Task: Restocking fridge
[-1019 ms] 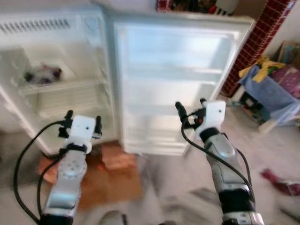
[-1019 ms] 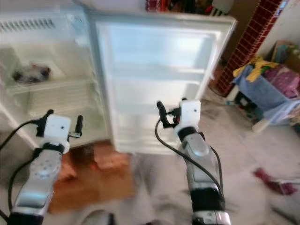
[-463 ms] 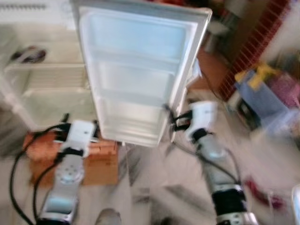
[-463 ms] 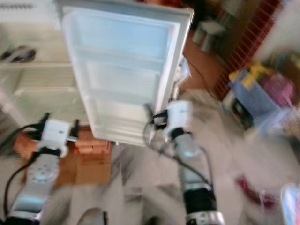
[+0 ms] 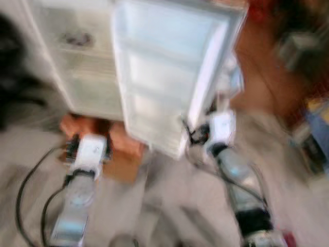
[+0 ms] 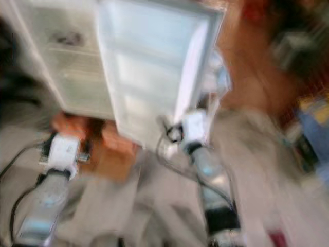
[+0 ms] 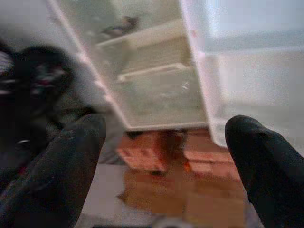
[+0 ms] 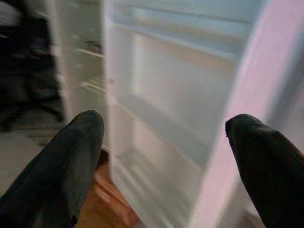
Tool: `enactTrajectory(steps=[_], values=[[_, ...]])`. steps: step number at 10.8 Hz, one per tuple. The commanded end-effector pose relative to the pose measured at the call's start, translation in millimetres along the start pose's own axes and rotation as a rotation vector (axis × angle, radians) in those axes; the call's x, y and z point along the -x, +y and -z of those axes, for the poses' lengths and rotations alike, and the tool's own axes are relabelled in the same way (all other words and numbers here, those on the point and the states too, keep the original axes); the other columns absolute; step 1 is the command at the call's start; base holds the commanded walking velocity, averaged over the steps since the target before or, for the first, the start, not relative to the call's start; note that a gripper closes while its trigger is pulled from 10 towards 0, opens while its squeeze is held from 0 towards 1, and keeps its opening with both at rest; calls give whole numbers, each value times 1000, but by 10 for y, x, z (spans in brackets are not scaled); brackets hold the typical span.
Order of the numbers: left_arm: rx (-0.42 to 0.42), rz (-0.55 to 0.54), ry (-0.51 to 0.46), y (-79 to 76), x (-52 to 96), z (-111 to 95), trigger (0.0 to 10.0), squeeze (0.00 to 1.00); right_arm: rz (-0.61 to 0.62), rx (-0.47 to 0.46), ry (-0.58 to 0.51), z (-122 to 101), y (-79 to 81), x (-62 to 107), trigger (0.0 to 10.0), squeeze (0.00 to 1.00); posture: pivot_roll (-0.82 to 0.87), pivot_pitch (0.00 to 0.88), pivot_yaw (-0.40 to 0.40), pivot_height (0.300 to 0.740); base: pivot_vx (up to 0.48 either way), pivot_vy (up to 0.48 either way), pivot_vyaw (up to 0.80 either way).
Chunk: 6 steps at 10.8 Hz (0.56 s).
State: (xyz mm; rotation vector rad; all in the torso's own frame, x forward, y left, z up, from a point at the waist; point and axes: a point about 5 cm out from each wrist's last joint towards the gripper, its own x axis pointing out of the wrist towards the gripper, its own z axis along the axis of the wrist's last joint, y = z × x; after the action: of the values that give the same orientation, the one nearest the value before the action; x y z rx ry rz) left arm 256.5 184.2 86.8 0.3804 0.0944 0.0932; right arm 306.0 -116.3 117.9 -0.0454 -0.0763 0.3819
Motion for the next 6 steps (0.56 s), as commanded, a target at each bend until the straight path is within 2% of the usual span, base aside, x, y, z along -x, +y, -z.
enactTrajectory(steps=[1,4,5,6], values=[[10,20,24,-49,41,56,10000,0,10,20,2,0,-46,26,10000,0,150,114,-50,740,480,0,800],[21,8,59,-66,91,99,10000,0,-4,12,0,3,-4,18,10000,0,161,118,-52,740,475,0,798],[-4,21,77,-52,92,131,10000,0,1,18,-16,-23,-5,21,10000,0,161,117,-52,740,465,0,794],[-39,20,43,-38,90,113,10000,0,-15,19,-26,-47,12,16,10000,0,155,116,-52,740,292,-375,794]])
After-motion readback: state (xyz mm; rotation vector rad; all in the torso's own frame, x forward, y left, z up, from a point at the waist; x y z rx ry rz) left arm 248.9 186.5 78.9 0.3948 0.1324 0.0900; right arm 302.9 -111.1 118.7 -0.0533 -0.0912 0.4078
